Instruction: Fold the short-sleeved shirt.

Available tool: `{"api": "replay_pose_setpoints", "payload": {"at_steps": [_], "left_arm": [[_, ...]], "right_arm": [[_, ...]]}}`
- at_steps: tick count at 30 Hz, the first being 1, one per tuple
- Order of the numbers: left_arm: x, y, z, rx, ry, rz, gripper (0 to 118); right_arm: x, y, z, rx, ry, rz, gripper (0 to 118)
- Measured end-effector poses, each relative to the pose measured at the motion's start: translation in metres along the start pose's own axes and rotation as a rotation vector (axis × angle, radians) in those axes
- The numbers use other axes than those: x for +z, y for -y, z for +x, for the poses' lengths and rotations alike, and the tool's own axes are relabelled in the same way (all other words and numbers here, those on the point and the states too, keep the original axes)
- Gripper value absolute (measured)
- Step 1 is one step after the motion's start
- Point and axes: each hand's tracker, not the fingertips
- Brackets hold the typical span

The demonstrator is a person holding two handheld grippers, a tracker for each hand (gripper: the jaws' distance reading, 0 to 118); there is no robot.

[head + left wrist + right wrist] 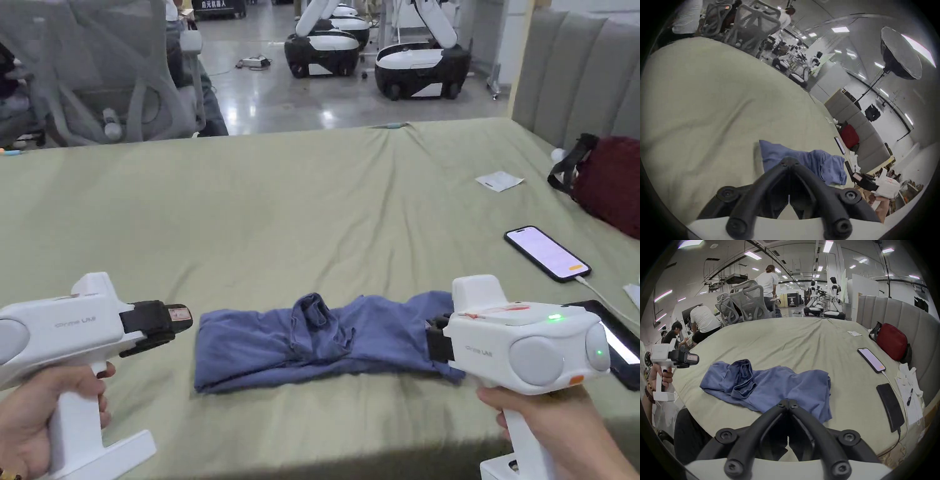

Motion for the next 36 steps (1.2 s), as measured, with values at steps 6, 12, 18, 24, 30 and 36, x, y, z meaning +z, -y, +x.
{"api": "replay_pose_setpoints", "payload": {"at_steps": [6, 12, 18, 24, 30, 36], "left_arm": [[-0.037, 0.016, -0.001, 0.030, 0.006, -0.064, 118], [-0.068, 0.020, -0.011, 0.082, 0.000, -0.106, 96], [-0.087, 0.034, -0.006, 0.031, -0.029, -0.097, 39], [-0.069, 0.027, -0.009, -0.002, -0.035, -0.069, 11], [-0.025, 0.006, -0.042, 0.014, -0.118, -0.010, 11], [0.011, -0.002, -0.076, 0.107, -0.168, 0.024, 11]], "right_arm": [[0.001, 0.000, -0.002, 0.009, -0.010, -0.006, 0], [0.008, 0.003, 0.008, 0.000, 0.019, -0.010, 0], [0.007, 0.005, 0.016, -0.019, 0.044, -0.014, 0], [0.005, 0.005, 0.013, -0.016, 0.038, -0.018, 0], [0.002, 0.004, 0.007, -0.011, 0.025, -0.017, 0], [-0.002, 0.003, 0.000, -0.002, 0.008, -0.013, 0]]}}
